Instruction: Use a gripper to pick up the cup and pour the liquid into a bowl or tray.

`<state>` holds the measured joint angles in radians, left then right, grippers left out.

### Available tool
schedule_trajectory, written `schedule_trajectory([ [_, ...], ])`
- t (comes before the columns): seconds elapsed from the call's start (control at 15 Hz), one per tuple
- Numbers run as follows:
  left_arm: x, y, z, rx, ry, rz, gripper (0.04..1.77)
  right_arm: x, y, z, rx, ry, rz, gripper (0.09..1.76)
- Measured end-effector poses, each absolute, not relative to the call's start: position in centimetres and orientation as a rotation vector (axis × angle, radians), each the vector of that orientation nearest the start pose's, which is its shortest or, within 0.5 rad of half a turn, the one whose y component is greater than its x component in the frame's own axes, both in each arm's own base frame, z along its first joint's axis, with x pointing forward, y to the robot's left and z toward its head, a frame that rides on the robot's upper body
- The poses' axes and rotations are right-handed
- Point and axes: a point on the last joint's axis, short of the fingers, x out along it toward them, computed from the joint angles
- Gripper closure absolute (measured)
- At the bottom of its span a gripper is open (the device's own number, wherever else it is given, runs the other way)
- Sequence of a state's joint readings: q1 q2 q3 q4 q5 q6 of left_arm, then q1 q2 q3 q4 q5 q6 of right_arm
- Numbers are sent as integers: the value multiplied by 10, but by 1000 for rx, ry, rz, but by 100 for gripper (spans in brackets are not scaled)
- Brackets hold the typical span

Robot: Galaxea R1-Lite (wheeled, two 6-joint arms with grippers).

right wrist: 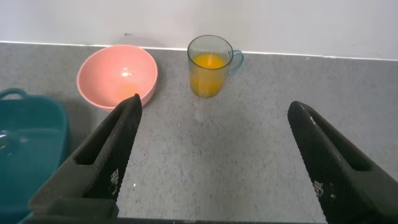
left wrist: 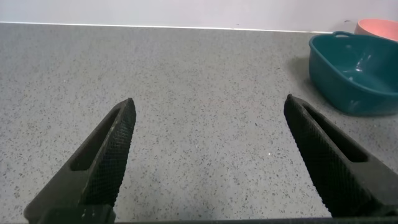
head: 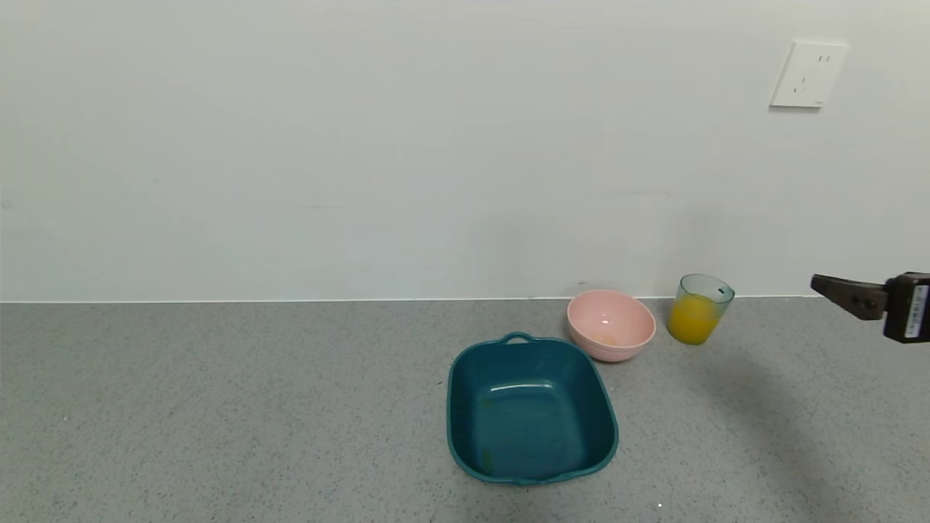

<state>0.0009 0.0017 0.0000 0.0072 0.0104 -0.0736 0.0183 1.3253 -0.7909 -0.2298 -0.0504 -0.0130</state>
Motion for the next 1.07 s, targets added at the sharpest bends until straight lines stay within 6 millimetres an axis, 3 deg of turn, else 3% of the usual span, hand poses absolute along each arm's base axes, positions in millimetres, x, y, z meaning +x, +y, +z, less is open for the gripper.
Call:
schedule_trajectory([
  [0.27, -23, 0, 75, -74, 9, 11, 9, 271, 9, 190, -25, 399, -48, 14],
  [0.47, -23, 0, 75, -73, 9, 12, 9, 300, 13, 152, -20, 446, -73, 14],
  [1.07, -23, 0, 75, -74, 9, 11, 9, 349, 37, 57, -4, 449, -205, 14],
])
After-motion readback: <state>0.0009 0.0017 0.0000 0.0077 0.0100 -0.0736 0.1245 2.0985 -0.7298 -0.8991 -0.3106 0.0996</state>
